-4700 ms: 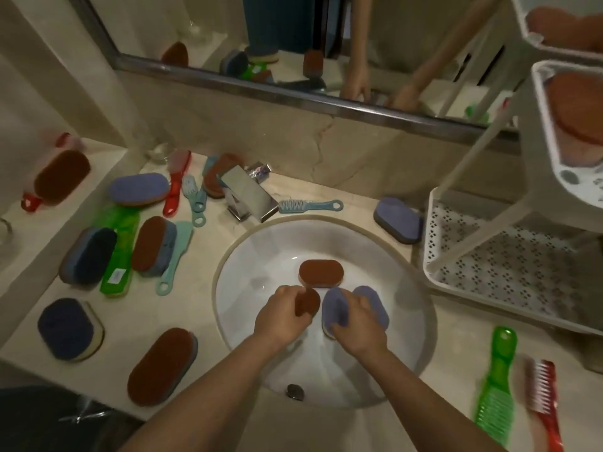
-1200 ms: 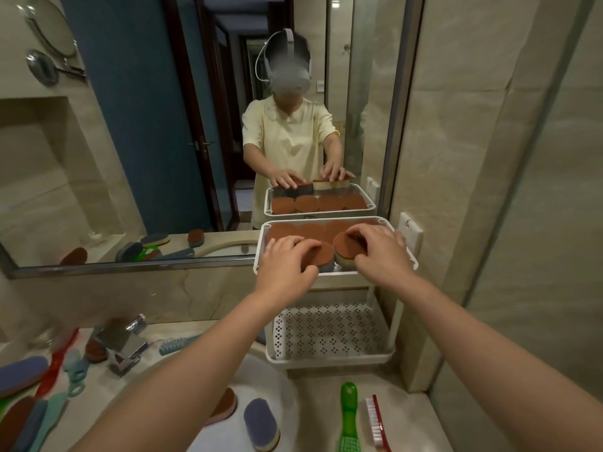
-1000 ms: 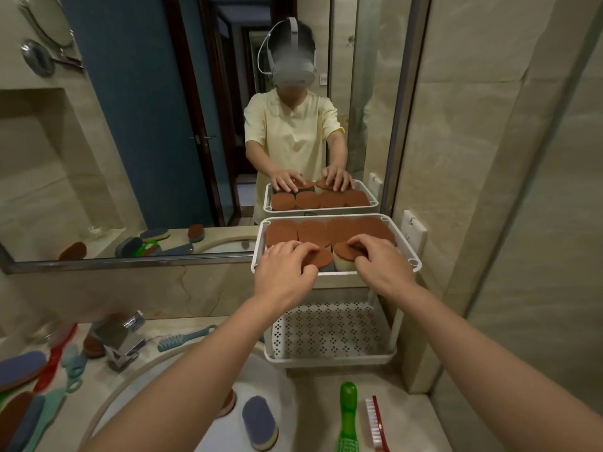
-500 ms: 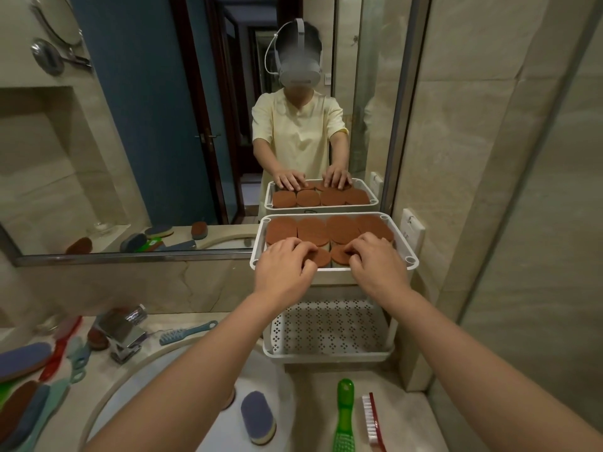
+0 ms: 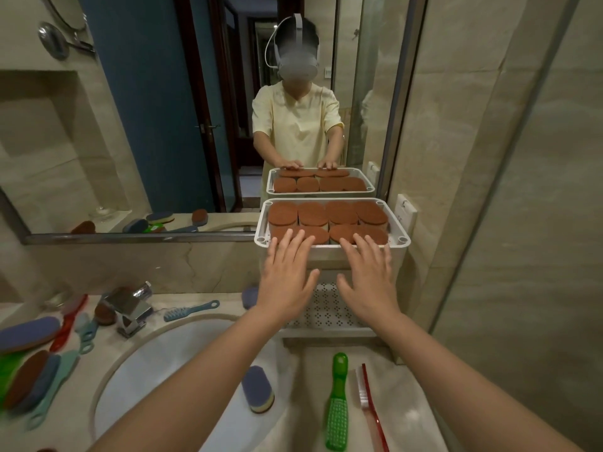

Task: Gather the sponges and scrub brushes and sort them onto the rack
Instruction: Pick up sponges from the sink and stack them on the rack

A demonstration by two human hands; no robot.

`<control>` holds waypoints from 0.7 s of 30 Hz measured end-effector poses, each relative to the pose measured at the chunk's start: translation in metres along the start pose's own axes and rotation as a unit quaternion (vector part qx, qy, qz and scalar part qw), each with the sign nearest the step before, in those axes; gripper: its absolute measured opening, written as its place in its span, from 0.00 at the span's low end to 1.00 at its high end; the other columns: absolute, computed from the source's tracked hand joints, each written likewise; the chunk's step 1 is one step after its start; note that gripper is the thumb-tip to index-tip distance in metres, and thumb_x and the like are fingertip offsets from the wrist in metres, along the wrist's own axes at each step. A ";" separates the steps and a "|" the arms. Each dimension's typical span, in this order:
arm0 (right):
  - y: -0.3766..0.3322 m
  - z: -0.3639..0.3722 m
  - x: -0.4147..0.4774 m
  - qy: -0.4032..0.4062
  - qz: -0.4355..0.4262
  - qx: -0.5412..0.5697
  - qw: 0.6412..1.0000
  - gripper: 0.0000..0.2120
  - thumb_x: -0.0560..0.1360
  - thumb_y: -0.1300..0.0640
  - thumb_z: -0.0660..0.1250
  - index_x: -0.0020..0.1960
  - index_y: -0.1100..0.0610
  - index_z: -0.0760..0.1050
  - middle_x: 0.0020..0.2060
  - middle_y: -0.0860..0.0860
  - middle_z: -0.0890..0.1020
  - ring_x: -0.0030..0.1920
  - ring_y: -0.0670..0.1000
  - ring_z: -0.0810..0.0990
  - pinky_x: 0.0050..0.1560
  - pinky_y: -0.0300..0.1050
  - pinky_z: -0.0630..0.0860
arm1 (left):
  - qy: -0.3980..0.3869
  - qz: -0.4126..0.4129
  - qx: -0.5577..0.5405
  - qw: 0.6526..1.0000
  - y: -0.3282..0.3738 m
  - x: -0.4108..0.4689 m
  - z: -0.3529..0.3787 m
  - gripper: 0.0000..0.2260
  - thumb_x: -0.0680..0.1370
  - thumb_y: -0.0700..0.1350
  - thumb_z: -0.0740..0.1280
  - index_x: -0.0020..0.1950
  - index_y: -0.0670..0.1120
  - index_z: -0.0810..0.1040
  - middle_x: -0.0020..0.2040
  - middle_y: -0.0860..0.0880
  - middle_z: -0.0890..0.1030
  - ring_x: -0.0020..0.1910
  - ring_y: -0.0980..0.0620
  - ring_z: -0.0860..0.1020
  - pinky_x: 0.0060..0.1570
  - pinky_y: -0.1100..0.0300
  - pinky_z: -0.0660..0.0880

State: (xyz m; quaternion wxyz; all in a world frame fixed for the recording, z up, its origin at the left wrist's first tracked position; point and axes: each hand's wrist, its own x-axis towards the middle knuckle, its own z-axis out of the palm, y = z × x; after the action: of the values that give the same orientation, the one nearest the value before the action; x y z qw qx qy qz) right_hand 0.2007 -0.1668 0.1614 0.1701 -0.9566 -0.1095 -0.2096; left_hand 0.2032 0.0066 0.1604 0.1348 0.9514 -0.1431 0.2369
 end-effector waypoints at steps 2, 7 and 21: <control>-0.005 0.007 -0.015 -0.001 -0.009 0.008 1.000 0.34 0.76 0.51 0.61 0.78 0.45 0.49 0.79 0.48 0.47 0.78 0.49 0.38 0.75 0.54 0.35 | 0.010 0.012 -0.010 1.000 0.000 -0.019 0.005 0.28 0.81 0.55 0.56 0.79 0.51 0.51 0.80 0.52 0.48 0.78 0.54 0.39 0.75 0.52 0.36; -0.017 0.030 -0.051 -0.036 -0.039 0.030 0.998 0.35 0.74 0.55 0.64 0.78 0.49 0.54 0.79 0.50 0.49 0.78 0.49 0.41 0.77 0.52 0.41 | -0.003 -0.017 -0.078 0.997 -0.009 -0.066 0.020 0.27 0.81 0.51 0.58 0.78 0.51 0.53 0.79 0.52 0.49 0.78 0.56 0.41 0.76 0.51 0.38; -0.080 0.129 -0.109 -0.218 0.028 0.213 0.952 0.31 0.74 0.58 0.63 0.75 0.50 0.60 0.76 0.49 0.59 0.75 0.49 0.59 0.69 0.42 0.61 | -0.149 -0.250 -0.211 0.933 -0.085 -0.176 0.043 0.26 0.79 0.41 0.62 0.75 0.52 0.60 0.76 0.53 0.58 0.71 0.51 0.65 0.65 0.58 0.68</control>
State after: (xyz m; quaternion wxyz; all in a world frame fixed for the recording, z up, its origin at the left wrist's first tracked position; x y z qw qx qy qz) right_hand 0.1285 -0.0602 0.0258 0.3480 -0.9231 -0.1595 0.0372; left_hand 0.1007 0.1080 0.0219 0.3642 0.9306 0.0340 0.0151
